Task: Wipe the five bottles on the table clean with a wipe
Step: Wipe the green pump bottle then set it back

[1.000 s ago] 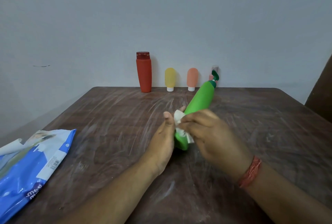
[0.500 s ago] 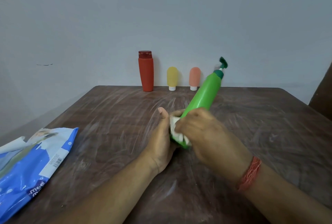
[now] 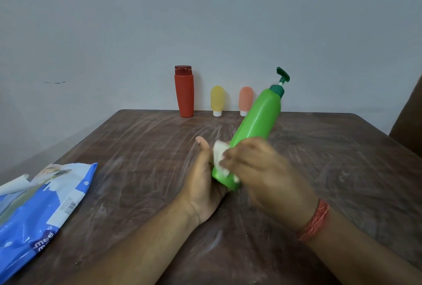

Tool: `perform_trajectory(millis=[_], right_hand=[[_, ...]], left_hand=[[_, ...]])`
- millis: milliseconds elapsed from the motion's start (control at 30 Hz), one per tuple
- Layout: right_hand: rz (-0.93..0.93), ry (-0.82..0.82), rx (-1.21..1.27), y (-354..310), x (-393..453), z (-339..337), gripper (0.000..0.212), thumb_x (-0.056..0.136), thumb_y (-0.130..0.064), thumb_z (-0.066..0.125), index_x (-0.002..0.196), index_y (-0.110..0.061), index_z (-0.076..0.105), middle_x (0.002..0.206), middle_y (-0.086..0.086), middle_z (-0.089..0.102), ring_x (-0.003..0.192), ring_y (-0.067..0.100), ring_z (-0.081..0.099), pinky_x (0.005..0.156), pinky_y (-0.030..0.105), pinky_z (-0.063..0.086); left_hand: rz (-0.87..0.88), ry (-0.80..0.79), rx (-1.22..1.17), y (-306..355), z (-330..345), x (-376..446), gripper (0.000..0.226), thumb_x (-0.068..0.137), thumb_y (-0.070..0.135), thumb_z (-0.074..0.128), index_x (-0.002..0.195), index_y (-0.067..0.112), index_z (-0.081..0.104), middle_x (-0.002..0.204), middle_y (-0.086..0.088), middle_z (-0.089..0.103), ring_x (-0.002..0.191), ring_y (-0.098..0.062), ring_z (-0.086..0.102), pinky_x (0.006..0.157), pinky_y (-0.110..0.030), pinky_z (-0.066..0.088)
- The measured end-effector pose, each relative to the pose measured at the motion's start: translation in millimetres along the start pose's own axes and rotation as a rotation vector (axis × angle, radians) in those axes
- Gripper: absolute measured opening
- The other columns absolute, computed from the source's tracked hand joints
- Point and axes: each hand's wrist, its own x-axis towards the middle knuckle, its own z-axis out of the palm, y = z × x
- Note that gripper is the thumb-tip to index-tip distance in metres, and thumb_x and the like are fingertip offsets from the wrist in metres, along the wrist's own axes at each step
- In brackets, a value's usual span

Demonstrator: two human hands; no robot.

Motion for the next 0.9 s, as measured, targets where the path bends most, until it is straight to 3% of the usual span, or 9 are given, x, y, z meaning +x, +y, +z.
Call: perform_trajectory(millis=[133, 267, 433, 567, 633, 733, 900], right_hand=[[0.202, 0.145, -0.047, 14.2, -4.2, -4.6, 0.025, 0.090, 0.002, 0.059, 0.110, -0.003, 0.073, 0.111, 0.008, 0.067, 0.100, 0.026, 0.059, 0.088, 0.038, 0.050], [-0.023, -0.030, 0.028, 10.6, -6.9, -2.9, 0.026, 0.092, 0.000, 0.057, 0.113, -0.005, 0.072, 0.112, 0.004, 0.066, 0.100, 0.024, 0.060, 0.090, 0.033, 0.050], [0.209, 0.075, -0.027, 28.9, -6.9, -11.2, 0.031, 0.083, 0.008, 0.068, 0.111, -0.004, 0.073, 0.110, 0.006, 0.069, 0.099, 0.028, 0.062, 0.085, 0.041, 0.053], [-0.084, -0.115, 0.123, 11.0, -11.6, -7.3, 0.024, 0.091, 0.001, 0.058, 0.108, -0.005, 0.074, 0.109, 0.006, 0.069, 0.098, 0.022, 0.061, 0.091, 0.027, 0.048], [-0.069, -0.124, 0.119, 15.0, -10.0, -8.2, 0.023, 0.089, 0.003, 0.063, 0.108, -0.004, 0.074, 0.108, 0.006, 0.070, 0.097, 0.024, 0.063, 0.088, 0.031, 0.051], [0.127, -0.034, 0.079, 21.3, -7.5, -9.8, 0.026, 0.084, 0.008, 0.070, 0.106, -0.004, 0.075, 0.108, 0.006, 0.070, 0.096, 0.026, 0.064, 0.083, 0.039, 0.054], [-0.099, -0.111, 0.183, 13.6, -14.2, -5.1, 0.018, 0.090, 0.000, 0.069, 0.106, -0.005, 0.075, 0.109, 0.006, 0.069, 0.096, 0.024, 0.063, 0.088, 0.030, 0.050]], left_hand=[[0.021, -0.012, 0.035, -6.4, 2.0, 0.0, 0.073, 0.089, 0.075, 0.036, 0.116, 0.017, 0.070, 0.105, -0.014, 0.072, 0.085, -0.028, 0.071, 0.069, -0.037, 0.056], [0.003, -0.053, -0.024, -2.8, -0.5, -2.2, 0.075, 0.094, 0.071, 0.037, 0.133, 0.013, 0.066, 0.119, -0.014, 0.068, 0.099, -0.023, 0.067, 0.087, -0.041, 0.053], [0.023, -0.057, 0.071, -5.5, 3.6, -2.9, 0.067, 0.097, 0.064, 0.040, 0.135, 0.013, 0.063, 0.124, -0.021, 0.069, 0.100, -0.033, 0.072, 0.072, -0.041, 0.061], [-0.016, -0.017, -0.006, -2.3, -0.5, -2.2, 0.069, 0.100, 0.061, 0.035, 0.119, 0.007, 0.074, 0.117, -0.016, 0.073, 0.095, -0.023, 0.073, 0.076, -0.034, 0.061], [-0.012, -0.002, -0.033, -1.5, -2.2, -1.5, 0.071, 0.101, 0.060, 0.032, 0.117, 0.006, 0.075, 0.118, -0.016, 0.072, 0.096, -0.023, 0.073, 0.075, -0.034, 0.061], [-0.004, 0.036, -0.043, -1.6, -0.8, -2.0, 0.071, 0.102, 0.060, 0.029, 0.126, 0.008, 0.069, 0.125, -0.017, 0.071, 0.104, -0.026, 0.073, 0.080, -0.039, 0.062], [-0.054, -0.003, -0.078, -2.9, -4.1, -1.8, 0.077, 0.102, 0.062, 0.026, 0.113, 0.007, 0.078, 0.113, -0.016, 0.075, 0.093, -0.024, 0.075, 0.072, -0.034, 0.061]])
